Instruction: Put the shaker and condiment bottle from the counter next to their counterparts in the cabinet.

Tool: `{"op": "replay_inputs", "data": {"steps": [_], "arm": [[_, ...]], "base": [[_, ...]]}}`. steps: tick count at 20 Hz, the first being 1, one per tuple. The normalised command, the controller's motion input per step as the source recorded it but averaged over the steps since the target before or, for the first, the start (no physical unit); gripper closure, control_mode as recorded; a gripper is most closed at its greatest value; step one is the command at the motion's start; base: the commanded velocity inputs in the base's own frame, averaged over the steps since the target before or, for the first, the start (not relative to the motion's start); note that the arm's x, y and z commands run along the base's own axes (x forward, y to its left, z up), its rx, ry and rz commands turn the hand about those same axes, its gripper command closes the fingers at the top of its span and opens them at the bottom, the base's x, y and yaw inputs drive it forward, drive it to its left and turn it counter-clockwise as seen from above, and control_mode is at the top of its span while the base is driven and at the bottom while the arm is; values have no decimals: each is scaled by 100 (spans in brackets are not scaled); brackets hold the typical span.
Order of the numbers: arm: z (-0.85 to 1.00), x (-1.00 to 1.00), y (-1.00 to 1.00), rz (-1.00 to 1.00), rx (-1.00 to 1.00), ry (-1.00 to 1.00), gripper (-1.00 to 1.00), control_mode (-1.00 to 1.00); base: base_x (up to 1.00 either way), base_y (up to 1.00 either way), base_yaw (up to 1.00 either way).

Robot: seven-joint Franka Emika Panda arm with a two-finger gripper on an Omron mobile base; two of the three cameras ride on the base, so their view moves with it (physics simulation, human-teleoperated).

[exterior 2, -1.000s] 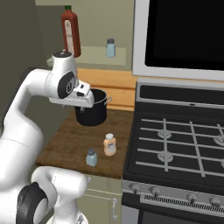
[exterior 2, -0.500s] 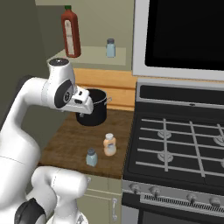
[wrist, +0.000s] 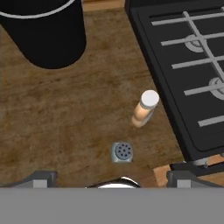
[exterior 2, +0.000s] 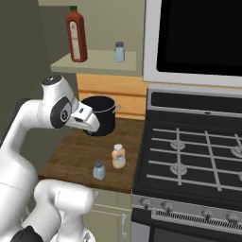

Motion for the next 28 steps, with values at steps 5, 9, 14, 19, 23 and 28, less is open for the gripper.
{"op": "replay_inputs", "data": {"steps": [5, 9, 14, 19, 23, 28], "arm": [[-17, 0, -29, -20, -1, -9, -100, -100], [0, 0, -42, -15, 10, -6, -100, -100], [-1, 0, -50, -12, 12, -1, -100, -100], [-13, 0, -31, -9, 4, 0, -100, -100], [-19, 0, -4, -2, 0, 0, -100, -100], [-22, 21, 0, -3, 0, 0, -100, -100]], "base": [[0, 0, 0], [0, 0, 0], [0, 0, 0], [0, 0, 0], [0, 0, 0], [0, 0, 0]]}}
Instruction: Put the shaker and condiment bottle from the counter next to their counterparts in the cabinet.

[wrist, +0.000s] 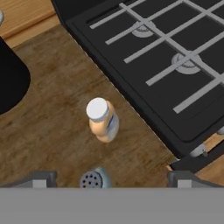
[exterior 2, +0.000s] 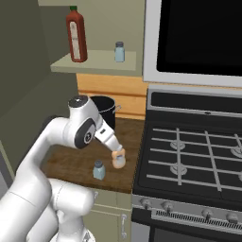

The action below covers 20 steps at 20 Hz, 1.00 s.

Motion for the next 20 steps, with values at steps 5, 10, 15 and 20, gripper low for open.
{"op": "replay_inputs", "data": {"steps": [5, 10, 15, 20], "arm": [[-18, 31, 0, -2, 0, 0, -100, -100], [-20, 24, -3, -1, 0, 0, -100, -100], [-26, 6, -12, 0, 0, 0, -100, -100], [-25, 1, -9, 0, 0, 0, -100, -100]], "base": [[0, 0, 0], [0, 0, 0], [0, 0, 0], [0, 0, 0]]}}
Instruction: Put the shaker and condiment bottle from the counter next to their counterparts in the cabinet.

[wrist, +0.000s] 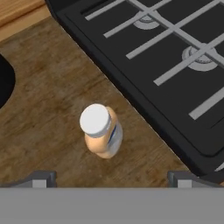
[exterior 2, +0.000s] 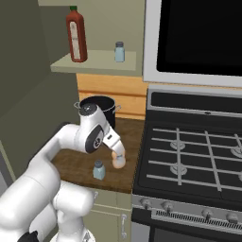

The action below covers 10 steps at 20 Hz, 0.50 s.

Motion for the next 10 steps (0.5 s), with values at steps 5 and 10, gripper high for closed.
{"op": "replay_inputs", "data": {"steps": [5, 10], "arm": [[-24, 0, 0, 0, 0, 0, -100, -100], [-22, 2, 0, 0, 0, 0, -100, -100]], "base": [[0, 0, 0], [0, 0, 0]]}}
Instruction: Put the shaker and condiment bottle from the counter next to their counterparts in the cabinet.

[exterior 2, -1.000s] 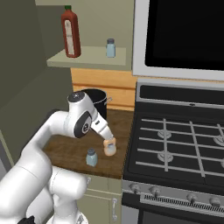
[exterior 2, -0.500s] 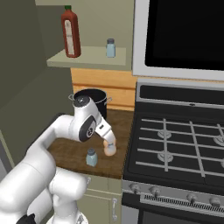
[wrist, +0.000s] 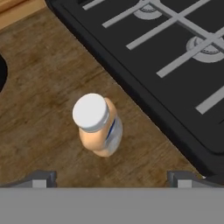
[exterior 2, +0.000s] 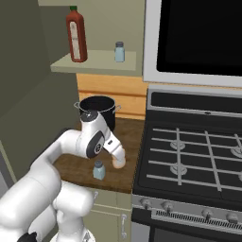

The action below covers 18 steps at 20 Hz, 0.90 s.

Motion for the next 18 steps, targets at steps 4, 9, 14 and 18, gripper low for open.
{"op": "replay_inputs", "data": {"steps": [4, 9, 14, 18], "arm": [[-17, 5, 0, 0, 0, 0, -100, -100], [-13, 9, -1, 0, 0, 0, -100, -100], [-10, 14, -4, 0, 0, 0, -100, -100], [-8, 15, -6, 0, 0, 0, -100, -100]], "base": [[0, 0, 0], [0, 0, 0], [0, 0, 0], [0, 0, 0]]}}
